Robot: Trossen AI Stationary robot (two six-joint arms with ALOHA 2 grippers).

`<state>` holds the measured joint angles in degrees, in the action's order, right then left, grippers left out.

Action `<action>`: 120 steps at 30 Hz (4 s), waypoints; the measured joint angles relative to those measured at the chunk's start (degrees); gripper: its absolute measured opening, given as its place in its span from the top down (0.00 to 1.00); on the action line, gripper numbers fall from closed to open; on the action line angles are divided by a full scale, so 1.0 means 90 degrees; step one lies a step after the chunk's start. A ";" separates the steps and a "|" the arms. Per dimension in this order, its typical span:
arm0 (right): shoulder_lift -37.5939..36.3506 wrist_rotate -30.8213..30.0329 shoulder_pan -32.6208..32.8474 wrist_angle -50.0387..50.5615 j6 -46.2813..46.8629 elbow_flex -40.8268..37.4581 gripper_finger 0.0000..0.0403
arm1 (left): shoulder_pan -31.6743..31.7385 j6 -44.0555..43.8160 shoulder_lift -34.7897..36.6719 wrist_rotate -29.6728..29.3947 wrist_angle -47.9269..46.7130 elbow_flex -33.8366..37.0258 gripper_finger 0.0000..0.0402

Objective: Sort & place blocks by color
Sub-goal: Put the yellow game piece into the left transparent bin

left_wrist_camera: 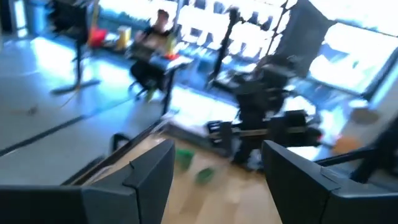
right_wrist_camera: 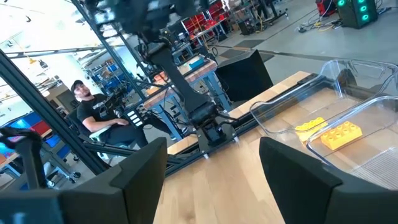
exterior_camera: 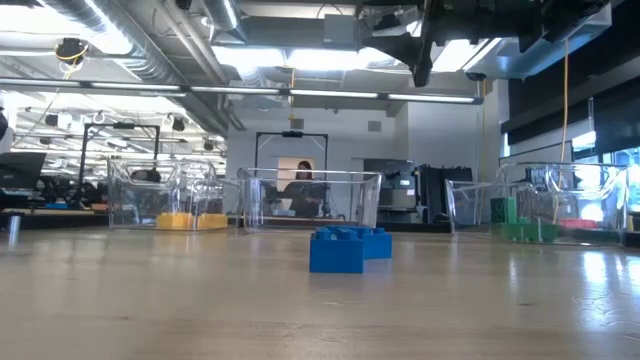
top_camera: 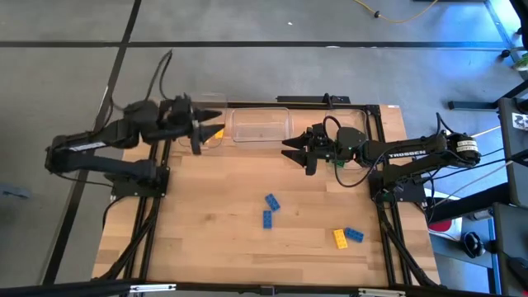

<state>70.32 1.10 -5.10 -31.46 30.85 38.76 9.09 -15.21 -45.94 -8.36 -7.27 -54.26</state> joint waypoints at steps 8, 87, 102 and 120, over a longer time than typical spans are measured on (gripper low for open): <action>0.0000 0.0000 0.0000 -0.0079 0.0000 0.0000 0.36 | -0.1109 -0.0122 0.0450 -0.0333 0.3407 0.2124 0.43; 0.0185 0.0793 0.5431 0.6127 1.0713 -0.0333 0.42 | -0.1310 0.0195 0.0453 -0.0402 0.3774 0.2480 0.43; 0.1504 0.0881 0.5476 0.6063 1.0575 -0.0039 0.42 | -0.1310 0.0193 0.0455 -0.0472 0.3807 0.2480 0.43; 0.1954 0.0859 0.5476 0.6176 1.0027 0.0102 0.65 | -0.1310 0.0188 0.0455 -0.0472 0.3878 0.2480 0.43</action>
<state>87.91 8.84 44.18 24.12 121.10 39.68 -2.70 -13.52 -41.85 -12.60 27.64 -31.94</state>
